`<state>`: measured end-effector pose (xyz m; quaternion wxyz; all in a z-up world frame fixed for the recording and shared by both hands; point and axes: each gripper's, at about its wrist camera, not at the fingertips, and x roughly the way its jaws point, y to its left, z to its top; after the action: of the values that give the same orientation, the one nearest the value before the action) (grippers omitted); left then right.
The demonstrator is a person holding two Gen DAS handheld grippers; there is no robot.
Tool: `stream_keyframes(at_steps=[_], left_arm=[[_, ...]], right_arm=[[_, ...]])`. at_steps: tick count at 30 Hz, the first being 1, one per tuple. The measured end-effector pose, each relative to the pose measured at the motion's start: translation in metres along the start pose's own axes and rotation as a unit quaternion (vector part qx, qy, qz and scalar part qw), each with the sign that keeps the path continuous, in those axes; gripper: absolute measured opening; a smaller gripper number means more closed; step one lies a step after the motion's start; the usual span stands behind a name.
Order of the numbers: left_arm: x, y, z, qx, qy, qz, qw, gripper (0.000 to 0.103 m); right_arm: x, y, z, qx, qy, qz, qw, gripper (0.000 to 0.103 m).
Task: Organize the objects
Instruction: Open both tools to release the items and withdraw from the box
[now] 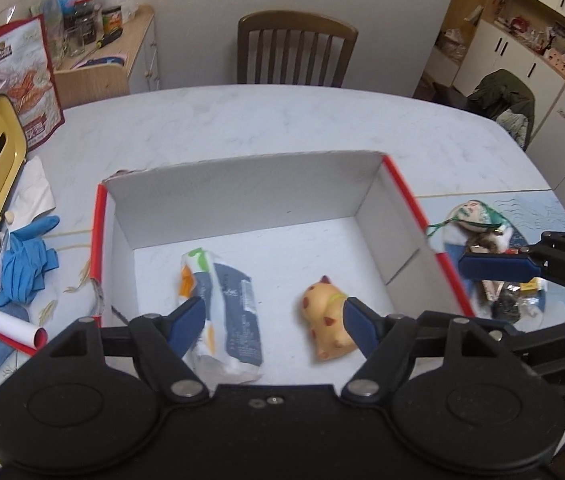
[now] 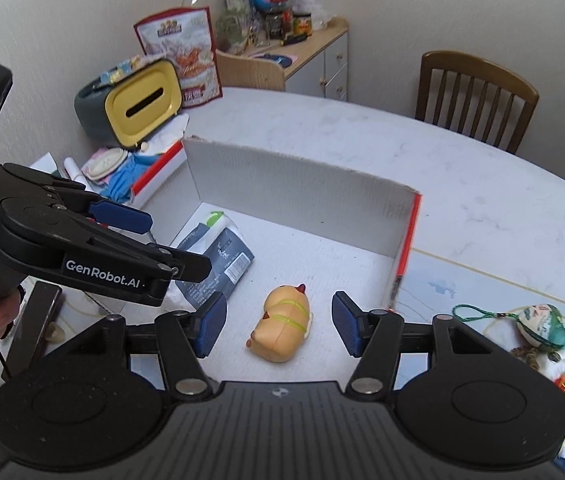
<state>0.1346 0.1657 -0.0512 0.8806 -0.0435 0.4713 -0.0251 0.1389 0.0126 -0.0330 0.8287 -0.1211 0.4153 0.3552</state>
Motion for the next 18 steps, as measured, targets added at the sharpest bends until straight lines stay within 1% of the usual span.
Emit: stream_keyframes(at_steps=[4, 6, 8, 14, 17, 18], left_arm=[[-0.005, -0.016, -0.002, 0.005, -0.008, -0.001, 1.0000, 0.076], [-0.007, -0.025, -0.004, 0.008, -0.011, -0.003, 0.9999, 0.077], [-0.008, -0.035, -0.004, 0.009, -0.013, -0.004, 0.9999, 0.078], [-0.009, -0.070, -0.003, 0.013, -0.025, -0.016, 0.9995, 0.084], [-0.009, -0.089, -0.002, 0.022, -0.030, -0.021, 0.9991, 0.085], [-0.009, -0.096, -0.002, 0.026, -0.031, -0.022, 0.9989, 0.085]], right_arm=[[-0.017, -0.009, -0.007, 0.014, -0.014, -0.002, 1.000, 0.058], [-0.025, -0.015, -0.012, 0.021, -0.021, -0.003, 1.000, 0.061], [-0.032, -0.022, -0.018, 0.025, -0.026, -0.002, 0.999, 0.061], [-0.054, -0.051, -0.037, 0.047, -0.041, -0.008, 0.998, 0.062], [-0.067, -0.067, -0.048, 0.052, -0.053, -0.010, 0.997, 0.067], [-0.071, -0.074, -0.052, 0.055, -0.055, -0.011, 0.997, 0.067]])
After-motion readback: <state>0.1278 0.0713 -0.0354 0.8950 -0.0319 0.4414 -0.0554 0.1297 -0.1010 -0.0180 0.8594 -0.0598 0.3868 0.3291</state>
